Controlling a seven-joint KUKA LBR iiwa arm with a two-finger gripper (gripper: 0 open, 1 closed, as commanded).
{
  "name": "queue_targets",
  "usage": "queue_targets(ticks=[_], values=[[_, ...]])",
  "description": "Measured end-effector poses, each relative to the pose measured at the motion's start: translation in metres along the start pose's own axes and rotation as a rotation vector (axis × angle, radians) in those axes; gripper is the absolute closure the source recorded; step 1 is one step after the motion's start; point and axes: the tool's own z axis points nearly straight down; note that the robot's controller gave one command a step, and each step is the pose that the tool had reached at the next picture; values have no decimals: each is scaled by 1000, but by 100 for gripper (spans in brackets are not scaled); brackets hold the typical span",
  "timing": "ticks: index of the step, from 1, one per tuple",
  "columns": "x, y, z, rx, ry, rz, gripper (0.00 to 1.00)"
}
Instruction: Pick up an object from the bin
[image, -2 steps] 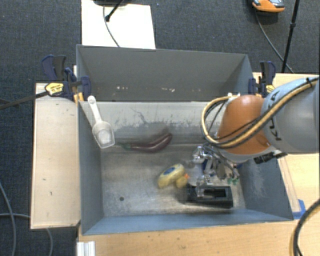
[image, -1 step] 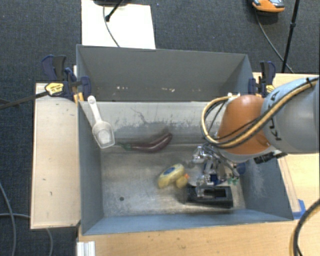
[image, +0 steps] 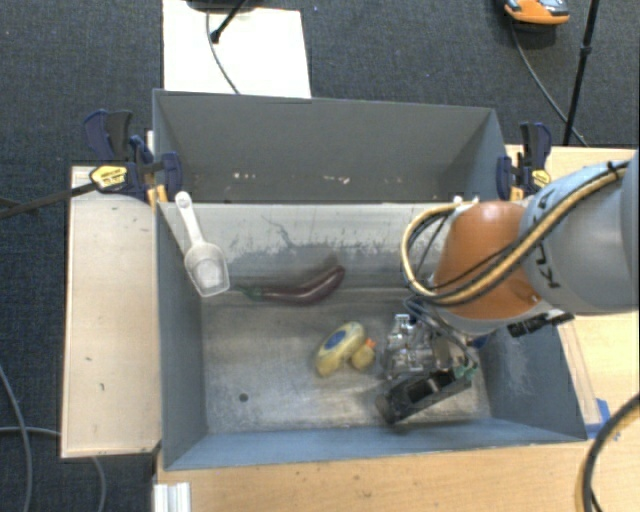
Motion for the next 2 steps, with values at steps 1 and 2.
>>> queue_targets(ticks=[1, 2], values=[[-5, 0, -3, -1, -18, 0, 0], [-5, 0, -3, 0, -16, 0, 0]])
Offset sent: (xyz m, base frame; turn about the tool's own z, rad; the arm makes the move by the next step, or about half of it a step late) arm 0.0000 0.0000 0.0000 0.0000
